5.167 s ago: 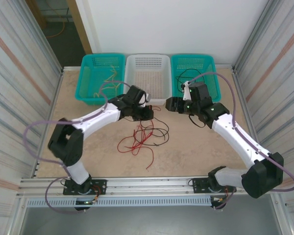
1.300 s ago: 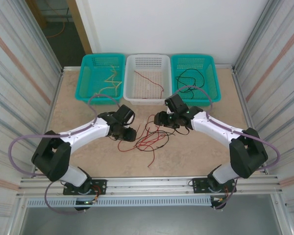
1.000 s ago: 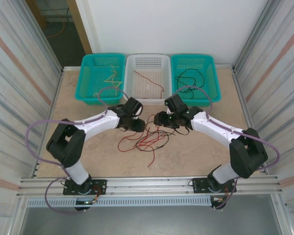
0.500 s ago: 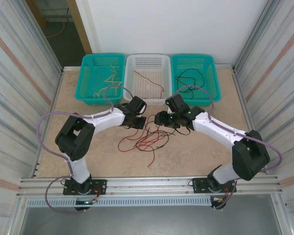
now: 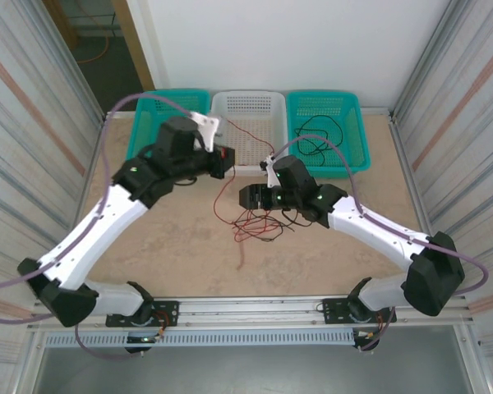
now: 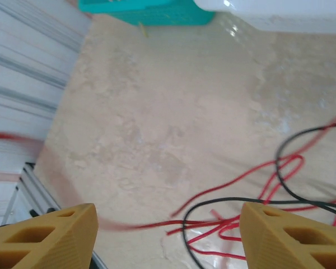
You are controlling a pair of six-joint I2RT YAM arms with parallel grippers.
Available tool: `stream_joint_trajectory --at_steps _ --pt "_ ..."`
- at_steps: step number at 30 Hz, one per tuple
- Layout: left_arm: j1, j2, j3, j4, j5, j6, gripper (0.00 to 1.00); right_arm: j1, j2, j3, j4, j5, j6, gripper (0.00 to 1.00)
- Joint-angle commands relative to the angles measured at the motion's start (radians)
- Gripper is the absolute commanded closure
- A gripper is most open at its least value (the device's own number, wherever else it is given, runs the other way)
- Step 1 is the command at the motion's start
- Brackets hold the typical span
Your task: Untangle the cables
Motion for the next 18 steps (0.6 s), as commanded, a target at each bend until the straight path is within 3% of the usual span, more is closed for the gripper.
stream_joint_trajectory --at_steps 1,10,18 --pt "-0.008 -0.013 0.129 -0.08 0.101 0.025 1.0 0.007 -0.012 0.077 0.045 -0.004 -0.06 0.3" --pt "-0.019 0.016 0.404 -0.065 0.066 0.02 1.0 0.008 0.058 0.135 0.048 -0.006 -0.059 0.28" --pt "-0.019 0.089 0.538 -0.023 0.019 0.048 1.0 0.016 0.111 0.042 0.085 -0.013 0.032 0.38"
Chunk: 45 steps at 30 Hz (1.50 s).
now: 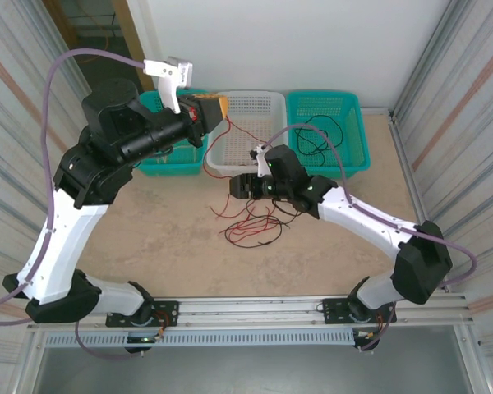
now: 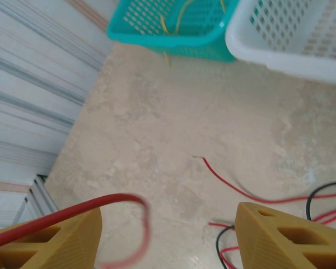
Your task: Untangle the cables
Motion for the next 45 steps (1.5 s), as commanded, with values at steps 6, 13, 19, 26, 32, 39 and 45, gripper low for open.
stream_joint_trajectory --at_steps 6,13,19,26,32,39,45 --pt "-0.001 0.132 0.172 0.019 -0.084 0.076 1.0 -0.018 0.015 -0.129 -0.02 0.043 0.088 0.39" --pt "0.092 0.247 0.191 0.1 -0.092 0.037 1.0 -0.064 -0.009 -0.201 -0.104 0.14 0.117 0.4" --pt "0.177 0.353 0.215 0.173 -0.073 0.005 1.0 -0.131 -0.117 -0.22 -0.159 0.19 0.12 0.39" --pt "0.224 0.48 0.228 0.213 -0.032 -0.011 1.0 -0.184 -0.211 -0.215 -0.249 0.23 0.089 0.38" --pt "0.238 0.567 0.266 0.244 -0.065 0.035 1.0 -0.219 -0.284 -0.202 -0.318 0.251 0.065 0.38" --pt "0.282 0.655 0.418 0.311 -0.067 -0.051 1.0 -0.239 -0.34 -0.211 -0.349 0.243 0.062 0.37" --pt "0.318 0.768 0.589 0.336 -0.047 -0.139 1.0 -0.238 -0.334 -0.218 -0.341 0.234 0.065 0.37"
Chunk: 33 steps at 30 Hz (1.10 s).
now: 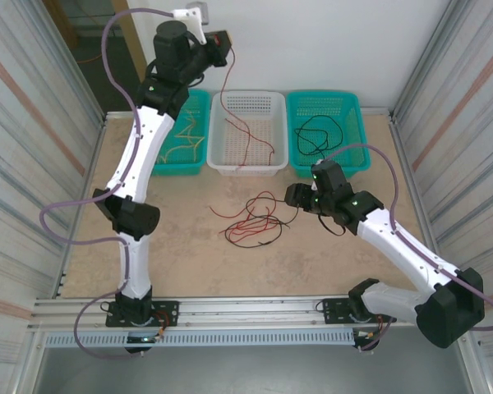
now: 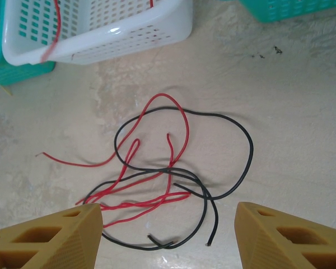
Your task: Untangle the cables
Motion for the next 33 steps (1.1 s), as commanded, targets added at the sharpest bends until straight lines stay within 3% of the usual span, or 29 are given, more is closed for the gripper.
stream_joint_trajectory --at_steps 1,12,14,15,18,24,29,33 --pt "0.013 0.034 0.046 0.068 0.001 -0.06 1.0 -0.005 -0.006 0.004 -0.013 0.008 -0.019 0.37" --pt "0.01 0.075 -0.219 0.033 0.018 -0.062 1.0 -0.007 0.032 0.0 0.013 -0.016 -0.028 0.37" --pt "0.009 0.087 -0.254 0.009 0.006 -0.066 0.64 -0.007 0.042 0.0 0.022 -0.025 -0.028 0.37" --pt "0.01 0.091 -0.264 -0.001 0.009 -0.073 0.52 -0.007 0.048 0.002 0.024 -0.031 -0.028 0.37" --pt "0.008 0.084 -0.287 -0.018 0.048 -0.078 0.27 -0.006 0.064 0.008 0.033 -0.045 -0.029 0.37" --pt "-0.008 -0.05 -0.373 -0.04 0.006 -0.017 0.27 -0.003 0.101 0.017 0.059 -0.064 -0.025 0.38" --pt "-0.018 -0.165 -0.46 -0.156 0.047 0.033 0.32 0.012 0.146 0.02 0.097 -0.088 -0.011 0.38" --pt "-0.043 -0.38 -0.743 -0.126 0.026 0.056 0.34 0.042 0.204 0.045 0.103 -0.089 -0.013 0.38"
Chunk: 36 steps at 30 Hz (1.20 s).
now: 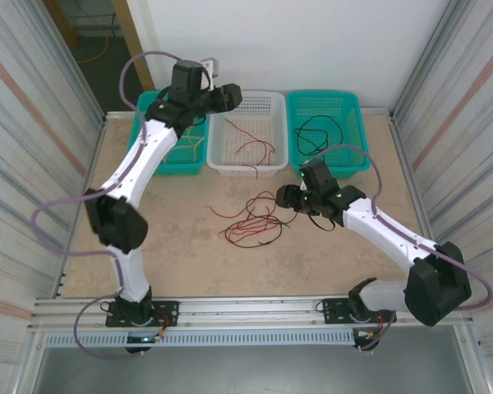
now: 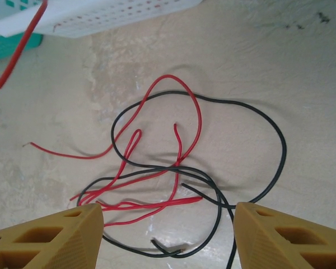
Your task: Untangle the cables
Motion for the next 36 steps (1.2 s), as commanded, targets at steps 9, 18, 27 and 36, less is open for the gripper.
stream_joint_trajectory --at_steps 9,18,27,36 --pt "-0.033 -0.538 -0.692 -0.054 0.008 0.084 0.37 0.038 0.176 0.123 -0.003 -0.026 -0.015 0.41" --pt "-0.033 -0.69 -0.935 -0.051 0.015 0.005 0.52 -0.026 0.294 0.3 -0.061 -0.004 -0.089 0.45" --pt "-0.038 -0.576 -0.964 -0.079 0.026 -0.015 0.55 -0.076 0.407 0.558 -0.115 -0.011 -0.164 0.5" --pt "-0.122 -0.475 -1.065 -0.096 0.014 -0.046 0.43 -0.007 0.247 0.378 -0.162 0.095 -0.166 0.47"
